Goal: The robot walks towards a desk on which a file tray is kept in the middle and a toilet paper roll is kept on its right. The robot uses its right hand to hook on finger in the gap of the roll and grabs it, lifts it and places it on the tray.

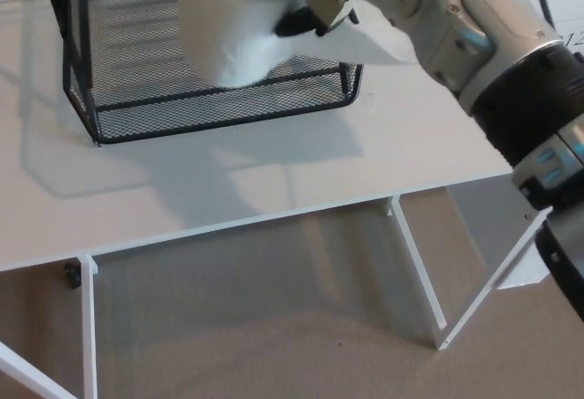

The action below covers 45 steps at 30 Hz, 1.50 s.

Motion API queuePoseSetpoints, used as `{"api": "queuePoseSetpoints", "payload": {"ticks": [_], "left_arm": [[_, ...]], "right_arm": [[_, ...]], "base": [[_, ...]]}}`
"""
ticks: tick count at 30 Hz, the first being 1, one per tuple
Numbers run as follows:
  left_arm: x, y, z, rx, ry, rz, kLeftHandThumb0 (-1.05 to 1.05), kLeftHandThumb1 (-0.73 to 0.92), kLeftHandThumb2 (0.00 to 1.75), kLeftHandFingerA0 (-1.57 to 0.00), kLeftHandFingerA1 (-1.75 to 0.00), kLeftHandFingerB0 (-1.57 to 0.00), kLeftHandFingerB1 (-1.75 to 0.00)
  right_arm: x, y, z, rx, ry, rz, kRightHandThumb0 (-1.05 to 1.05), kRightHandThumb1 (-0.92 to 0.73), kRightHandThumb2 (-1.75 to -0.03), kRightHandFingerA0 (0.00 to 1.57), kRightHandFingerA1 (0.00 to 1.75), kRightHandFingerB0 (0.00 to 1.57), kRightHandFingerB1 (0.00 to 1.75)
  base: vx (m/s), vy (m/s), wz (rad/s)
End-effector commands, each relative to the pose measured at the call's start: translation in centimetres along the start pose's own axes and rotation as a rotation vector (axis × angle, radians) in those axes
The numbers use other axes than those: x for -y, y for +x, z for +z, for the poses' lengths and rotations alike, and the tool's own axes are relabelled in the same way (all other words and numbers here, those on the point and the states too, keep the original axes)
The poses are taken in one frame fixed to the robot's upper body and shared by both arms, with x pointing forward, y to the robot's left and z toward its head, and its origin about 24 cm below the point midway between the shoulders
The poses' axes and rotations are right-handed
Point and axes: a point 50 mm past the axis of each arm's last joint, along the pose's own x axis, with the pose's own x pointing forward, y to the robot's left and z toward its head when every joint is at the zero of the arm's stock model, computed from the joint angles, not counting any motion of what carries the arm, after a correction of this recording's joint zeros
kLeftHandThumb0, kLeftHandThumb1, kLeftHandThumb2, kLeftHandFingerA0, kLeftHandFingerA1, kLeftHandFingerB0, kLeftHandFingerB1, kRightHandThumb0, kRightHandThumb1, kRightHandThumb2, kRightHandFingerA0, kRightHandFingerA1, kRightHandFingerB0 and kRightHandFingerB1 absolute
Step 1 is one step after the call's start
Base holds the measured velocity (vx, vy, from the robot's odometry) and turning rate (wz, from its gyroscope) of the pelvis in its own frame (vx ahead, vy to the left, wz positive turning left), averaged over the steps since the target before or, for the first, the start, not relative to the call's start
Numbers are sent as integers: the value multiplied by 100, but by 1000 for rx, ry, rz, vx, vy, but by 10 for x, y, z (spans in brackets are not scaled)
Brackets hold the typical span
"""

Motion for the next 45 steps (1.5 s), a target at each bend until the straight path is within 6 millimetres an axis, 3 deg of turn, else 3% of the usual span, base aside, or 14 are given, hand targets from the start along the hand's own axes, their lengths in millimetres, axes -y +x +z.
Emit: {"api": "queuePoseSetpoints", "payload": {"ticks": [1,4,5,6,13,15,20,26,32,33,34,41,43,45], "left_arm": [[-2,-1,-1,20,14,5,-52,82,65,-46,-49,-45,-43],[2,-2,-7,5,-20,0,-50,82,64,-48,-58,-47,-47],[4,-2,-8,11,-34,-15,-51,65,101,-37,-59,-27,-52],[6,-2,-9,9,-35,-21,-50,82,64,-44,-47,-40,-41],[10,-1,-13,-11,-59,-16,-54,66,100,-36,-58,-28,-51],[12,-1,-16,-12,-76,-20,-55,66,99,-36,-57,-32,-53],[14,-1,-16,-1,-6,-19,-59,69,98,-31,-54,-30,-51],[11,0,-12,-5,-76,-18,-49,62,98,-38,-59,-29,-52],[12,-1,-11,7,-3,-13,-51,81,64,-46,-45,-43,-40],[12,-1,-11,15,13,-19,-47,65,103,-42,-61,-30,-53],[12,0,-11,12,10,-18,-49,81,64,-48,-47,-45,-42],[12,0,-12,10,4,-11,-51,78,65,-44,-45,-41,-40],[10,-1,-12,-1,31,-12,-50,65,101,-38,-58,-29,-52],[10,-1,-12,7,40,-17,-49,66,101,-39,-59,-30,-52]], "right_arm": [[-2,1,4,59,-9,61,-33,-59,-57,64,119,83,65],[-13,1,-1,20,-44,94,-32,-56,-57,75,116,84,62],[-15,1,-4,-9,-45,107,-34,-57,-57,74,108,86,59],[-17,2,-6,-36,-40,124,-32,-59,-57,69,94,85,57],[-20,3,-11,-58,22,127,-32,-58,-57,66,97,83,63],[-14,5,-10,-87,9,97,-35,-58,-60,68,133,88,57],[-9,8,-7,-110,4,103,-35,-61,-58,69,107,87,55],[7,10,0,-136,20,129,-29,-67,-62,64,132,31,35],[29,6,5,-98,28,110,-34,-62,-59,67,125,28,38],[36,6,6,-107,31,136,-38,-64,-60,60,121,25,35],[38,6,7,-110,36,143,-40,-63,-59,51,103,23,37],[58,-1,9,-129,28,249,-45,-59,-58,27,58,28,36],[61,-3,8,-170,-27,311,-54,-65,-61,19,48,26,32],[62,-4,8,-196,-175,349,-66,-54,-90,24,59,14,44]], "base": [[0,0,0],[0,0,0],[0,0,0],[0,0,0],[0,0,0],[0,0,0],[0,0,0],[0,0,0],[0,0,0],[0,0,0],[0,0,0],[0,0,0],[0,0,0],[0,0,0]]}}
